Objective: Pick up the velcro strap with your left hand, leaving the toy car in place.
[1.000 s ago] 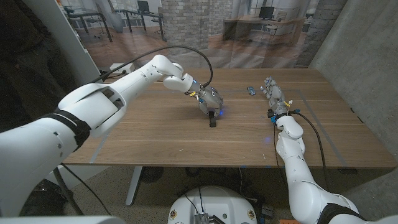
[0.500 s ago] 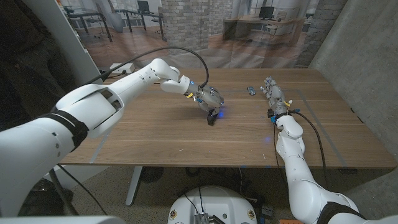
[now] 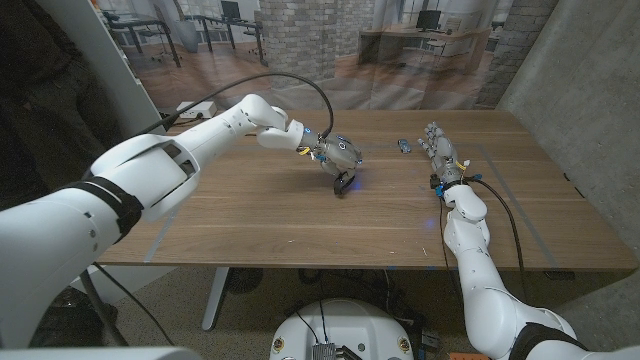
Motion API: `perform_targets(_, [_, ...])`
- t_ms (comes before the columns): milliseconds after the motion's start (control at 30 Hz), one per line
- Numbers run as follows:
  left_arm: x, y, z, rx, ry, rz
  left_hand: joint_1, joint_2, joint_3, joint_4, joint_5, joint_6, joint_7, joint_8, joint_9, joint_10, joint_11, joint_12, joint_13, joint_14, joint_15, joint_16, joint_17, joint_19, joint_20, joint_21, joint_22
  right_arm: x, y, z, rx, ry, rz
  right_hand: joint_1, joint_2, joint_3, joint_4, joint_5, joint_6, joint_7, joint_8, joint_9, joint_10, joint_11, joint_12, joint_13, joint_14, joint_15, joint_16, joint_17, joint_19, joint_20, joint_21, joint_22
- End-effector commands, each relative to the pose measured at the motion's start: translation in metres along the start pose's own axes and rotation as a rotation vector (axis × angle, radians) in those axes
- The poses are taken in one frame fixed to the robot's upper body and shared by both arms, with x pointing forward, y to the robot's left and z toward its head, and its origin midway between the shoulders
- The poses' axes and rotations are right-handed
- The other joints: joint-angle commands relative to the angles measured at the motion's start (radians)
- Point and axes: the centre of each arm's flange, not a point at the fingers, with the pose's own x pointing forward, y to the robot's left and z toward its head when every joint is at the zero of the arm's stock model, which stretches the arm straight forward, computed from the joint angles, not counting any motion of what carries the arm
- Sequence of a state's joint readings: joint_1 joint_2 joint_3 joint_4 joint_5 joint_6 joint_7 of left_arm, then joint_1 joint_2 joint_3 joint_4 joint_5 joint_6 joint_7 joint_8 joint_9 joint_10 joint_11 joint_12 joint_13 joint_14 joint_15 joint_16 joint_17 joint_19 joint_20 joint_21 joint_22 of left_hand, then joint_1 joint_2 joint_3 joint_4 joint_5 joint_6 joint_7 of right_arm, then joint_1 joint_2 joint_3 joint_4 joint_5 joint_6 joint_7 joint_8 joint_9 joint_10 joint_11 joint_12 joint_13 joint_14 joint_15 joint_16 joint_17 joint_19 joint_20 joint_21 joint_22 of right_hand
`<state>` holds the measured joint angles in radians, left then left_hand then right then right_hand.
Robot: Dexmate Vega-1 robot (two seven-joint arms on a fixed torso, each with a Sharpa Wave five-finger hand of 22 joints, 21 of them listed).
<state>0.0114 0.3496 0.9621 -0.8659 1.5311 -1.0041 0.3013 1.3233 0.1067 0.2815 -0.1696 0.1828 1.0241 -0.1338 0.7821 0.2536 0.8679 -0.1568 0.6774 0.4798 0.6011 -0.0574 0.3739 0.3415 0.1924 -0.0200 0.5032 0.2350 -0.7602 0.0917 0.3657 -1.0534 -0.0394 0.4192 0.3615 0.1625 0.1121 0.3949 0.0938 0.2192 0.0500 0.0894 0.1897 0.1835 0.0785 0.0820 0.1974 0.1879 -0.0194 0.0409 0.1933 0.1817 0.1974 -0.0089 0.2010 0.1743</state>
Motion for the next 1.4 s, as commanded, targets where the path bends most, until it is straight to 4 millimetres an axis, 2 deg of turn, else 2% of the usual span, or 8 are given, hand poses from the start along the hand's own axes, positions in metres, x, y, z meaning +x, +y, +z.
perform_targets(33, [-0.006,0.008,-0.007,-0.025,0.047,0.066,0.010,-0.004,0.012,-0.001,0.010,0.012,0.004,0.012,0.002,0.087,-0.039,0.028,0.036,0.015,-0.172,0.004,0.001,0.000,-0.006,0.007,0.004,0.002,0.002,0.001,-0.006,-0.002,0.004,-0.009,0.000,0.001,-0.005,0.004,0.003,0.001,0.002,0.002,0.004,0.003,0.001,0.006,0.005,0.000,-0.004,0.003,0.005,-0.005,0.000,0.002])
perform_targets(633, [-0.015,0.021,-0.015,-0.029,0.113,0.147,0.011,-0.016,0.022,0.000,0.008,0.015,0.012,0.024,0.002,0.108,-0.039,0.026,0.032,0.048,-0.174,0.005,0.007,0.001,-0.007,0.020,0.004,0.000,0.003,0.004,-0.009,-0.010,0.008,-0.009,0.000,0.002,-0.006,0.005,0.003,0.001,0.002,0.002,0.004,0.002,0.001,0.006,0.005,0.001,-0.004,0.003,0.005,-0.007,0.000,0.002])
perform_targets(1400, [-0.021,0.036,-0.006,-0.028,0.191,0.263,0.013,-0.029,0.038,0.000,0.007,0.023,0.015,0.029,-0.015,0.124,-0.039,0.021,0.032,0.066,-0.175,-0.006,0.010,0.006,-0.007,0.038,0.005,-0.010,0.005,0.011,-0.017,-0.023,0.019,-0.011,-0.001,0.002,-0.008,0.005,0.004,0.001,0.003,0.002,0.005,0.001,0.001,0.006,0.006,0.001,-0.003,0.003,0.002,-0.007,-0.001,0.002])
